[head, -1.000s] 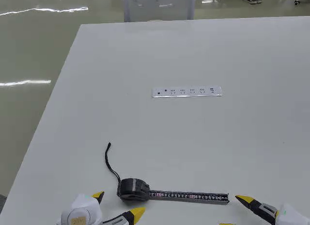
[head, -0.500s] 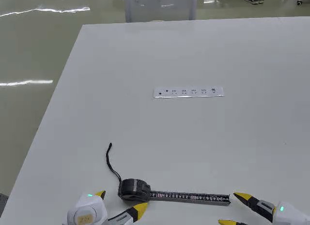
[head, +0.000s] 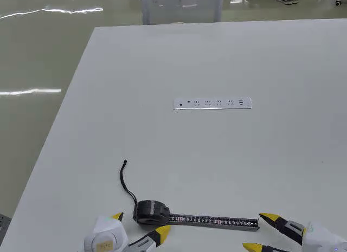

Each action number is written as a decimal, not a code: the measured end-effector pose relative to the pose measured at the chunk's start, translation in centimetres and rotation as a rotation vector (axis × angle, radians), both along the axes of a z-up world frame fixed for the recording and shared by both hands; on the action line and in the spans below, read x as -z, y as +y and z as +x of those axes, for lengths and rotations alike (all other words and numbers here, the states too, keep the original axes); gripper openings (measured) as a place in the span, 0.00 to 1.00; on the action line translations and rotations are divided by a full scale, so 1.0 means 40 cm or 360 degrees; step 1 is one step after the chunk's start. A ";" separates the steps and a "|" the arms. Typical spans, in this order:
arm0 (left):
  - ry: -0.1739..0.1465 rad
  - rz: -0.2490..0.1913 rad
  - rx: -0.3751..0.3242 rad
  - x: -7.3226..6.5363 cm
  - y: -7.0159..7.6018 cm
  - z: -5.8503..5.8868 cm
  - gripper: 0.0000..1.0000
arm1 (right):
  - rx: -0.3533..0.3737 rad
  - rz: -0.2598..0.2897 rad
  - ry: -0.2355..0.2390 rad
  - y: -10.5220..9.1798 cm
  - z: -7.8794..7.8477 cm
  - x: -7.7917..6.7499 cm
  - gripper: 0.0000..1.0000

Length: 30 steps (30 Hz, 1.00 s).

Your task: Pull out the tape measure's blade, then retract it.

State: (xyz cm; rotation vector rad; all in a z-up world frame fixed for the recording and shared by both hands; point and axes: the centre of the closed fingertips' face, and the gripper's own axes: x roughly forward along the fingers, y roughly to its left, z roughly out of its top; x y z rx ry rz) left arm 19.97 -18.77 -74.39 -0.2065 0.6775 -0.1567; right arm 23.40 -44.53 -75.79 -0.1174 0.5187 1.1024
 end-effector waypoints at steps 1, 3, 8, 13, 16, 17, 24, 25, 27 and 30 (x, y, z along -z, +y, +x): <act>-0.0001 -0.0015 -0.0018 0.000 0.000 0.001 0.82 | -0.0005 -0.0002 -0.0001 0.000 0.002 0.002 0.56; -0.0001 -0.0027 -0.0037 0.001 0.000 0.005 0.82 | -0.0008 0.0000 0.0000 0.001 0.005 0.004 0.56; -0.0008 0.0006 -0.0086 -0.002 0.006 0.012 0.81 | -0.0022 0.0007 0.0002 0.006 0.007 0.004 0.56; -0.0010 0.0003 -0.0108 -0.002 0.003 0.017 0.79 | -0.0032 0.0004 0.0004 0.008 0.009 0.005 0.55; -0.0010 0.0001 -0.0132 0.000 0.006 0.021 0.79 | -0.0035 0.0004 0.0005 0.007 0.011 0.008 0.55; -0.0012 -0.0004 -0.0144 0.000 0.007 0.022 0.79 | -0.0037 0.0003 0.0005 0.007 0.012 0.009 0.55; -0.0001 -0.0019 -0.0168 0.005 0.005 0.029 0.78 | -0.0045 0.0002 0.0007 0.009 0.019 0.009 0.53; -0.0002 -0.0014 -0.0165 0.006 0.003 0.031 0.77 | -0.0047 0.0003 0.0007 0.009 0.020 0.010 0.53; -0.0003 -0.0016 -0.0170 0.007 0.002 0.033 0.77 | -0.0048 0.0004 0.0008 0.009 0.023 0.014 0.53; -0.0006 -0.0015 -0.0173 0.008 0.000 0.038 0.76 | -0.0051 0.0006 0.0010 0.009 0.023 0.016 0.53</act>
